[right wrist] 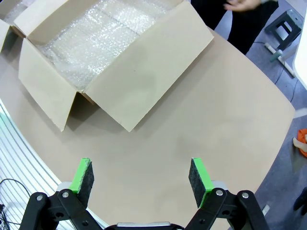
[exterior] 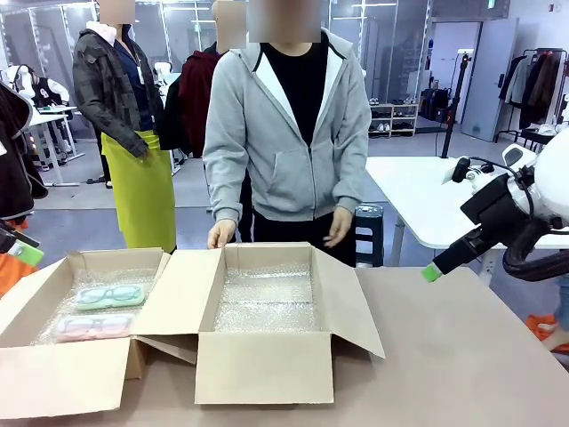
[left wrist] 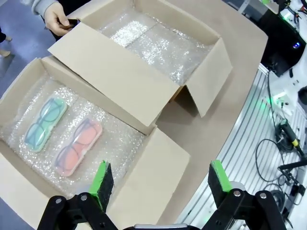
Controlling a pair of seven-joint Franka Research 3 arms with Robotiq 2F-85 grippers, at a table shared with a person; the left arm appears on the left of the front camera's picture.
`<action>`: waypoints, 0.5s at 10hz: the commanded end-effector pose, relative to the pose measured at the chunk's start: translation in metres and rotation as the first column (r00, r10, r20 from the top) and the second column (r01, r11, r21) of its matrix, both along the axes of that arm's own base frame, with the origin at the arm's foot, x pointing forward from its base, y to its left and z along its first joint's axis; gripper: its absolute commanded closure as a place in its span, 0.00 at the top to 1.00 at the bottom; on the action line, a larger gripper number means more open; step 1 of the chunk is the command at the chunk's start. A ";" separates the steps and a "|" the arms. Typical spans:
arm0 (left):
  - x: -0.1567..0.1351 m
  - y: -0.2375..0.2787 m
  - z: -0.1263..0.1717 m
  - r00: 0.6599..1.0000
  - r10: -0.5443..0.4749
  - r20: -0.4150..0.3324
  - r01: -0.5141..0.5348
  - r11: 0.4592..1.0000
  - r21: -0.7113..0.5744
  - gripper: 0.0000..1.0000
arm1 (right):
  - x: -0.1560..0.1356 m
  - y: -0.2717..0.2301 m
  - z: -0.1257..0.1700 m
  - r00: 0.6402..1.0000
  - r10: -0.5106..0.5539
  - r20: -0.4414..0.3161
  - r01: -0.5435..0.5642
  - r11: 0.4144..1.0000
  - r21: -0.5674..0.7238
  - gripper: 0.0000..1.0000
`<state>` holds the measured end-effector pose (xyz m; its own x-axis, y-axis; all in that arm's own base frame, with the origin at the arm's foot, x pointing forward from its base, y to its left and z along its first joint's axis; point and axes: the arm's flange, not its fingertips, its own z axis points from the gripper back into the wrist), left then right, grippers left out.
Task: Pack the glasses set securely to prepare it for shipping.
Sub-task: Position the Package Box on the left side of the table.
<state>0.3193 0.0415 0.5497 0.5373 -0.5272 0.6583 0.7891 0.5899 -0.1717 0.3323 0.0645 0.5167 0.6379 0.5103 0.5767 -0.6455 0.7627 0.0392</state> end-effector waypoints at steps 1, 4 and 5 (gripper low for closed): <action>0.001 0.001 0.005 1.000 0.007 -0.012 -0.007 1.000 0.009 1.00 | -0.001 0.003 -0.002 1.000 -0.010 0.001 0.010 1.000 -0.001 1.00; 0.001 0.001 0.005 1.000 0.007 -0.012 -0.007 1.000 0.009 1.00 | -0.001 0.003 -0.002 1.000 -0.010 0.001 0.010 1.000 -0.001 1.00; 0.001 0.001 0.005 1.000 0.007 -0.012 -0.007 1.000 0.009 1.00 | -0.001 0.003 -0.002 1.000 -0.010 0.001 0.010 1.000 -0.001 1.00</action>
